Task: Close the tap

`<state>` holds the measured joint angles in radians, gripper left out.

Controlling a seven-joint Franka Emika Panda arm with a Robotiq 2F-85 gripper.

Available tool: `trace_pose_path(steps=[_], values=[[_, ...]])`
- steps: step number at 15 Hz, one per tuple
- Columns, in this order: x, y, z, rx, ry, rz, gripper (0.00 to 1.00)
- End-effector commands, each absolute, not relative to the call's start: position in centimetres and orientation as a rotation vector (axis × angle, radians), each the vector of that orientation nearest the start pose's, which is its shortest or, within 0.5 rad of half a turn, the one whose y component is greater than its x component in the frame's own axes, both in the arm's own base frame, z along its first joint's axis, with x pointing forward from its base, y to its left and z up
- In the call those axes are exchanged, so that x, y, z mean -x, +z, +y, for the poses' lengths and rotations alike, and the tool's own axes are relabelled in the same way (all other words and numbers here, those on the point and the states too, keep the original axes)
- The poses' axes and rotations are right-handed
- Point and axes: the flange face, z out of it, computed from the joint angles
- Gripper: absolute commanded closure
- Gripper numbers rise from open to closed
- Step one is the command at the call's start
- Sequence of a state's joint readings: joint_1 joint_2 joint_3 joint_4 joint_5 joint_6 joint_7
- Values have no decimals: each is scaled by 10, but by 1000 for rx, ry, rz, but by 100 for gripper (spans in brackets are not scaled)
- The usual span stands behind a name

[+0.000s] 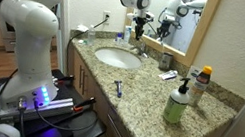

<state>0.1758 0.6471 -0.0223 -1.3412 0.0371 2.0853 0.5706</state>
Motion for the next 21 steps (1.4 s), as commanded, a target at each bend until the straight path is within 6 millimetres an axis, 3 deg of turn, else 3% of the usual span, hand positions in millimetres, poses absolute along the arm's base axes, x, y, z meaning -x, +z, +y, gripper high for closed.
trace_pose_path(steps=[1,6,13,17,20,21], values=[[-722,354,102,3031,-79,694,93],[-719,351,95,3041,-17,702,93],[-699,315,66,3136,348,797,93],[-683,283,34,3203,577,850,93],[-675,302,26,3155,598,793,53],[-673,313,25,3143,565,766,51]])
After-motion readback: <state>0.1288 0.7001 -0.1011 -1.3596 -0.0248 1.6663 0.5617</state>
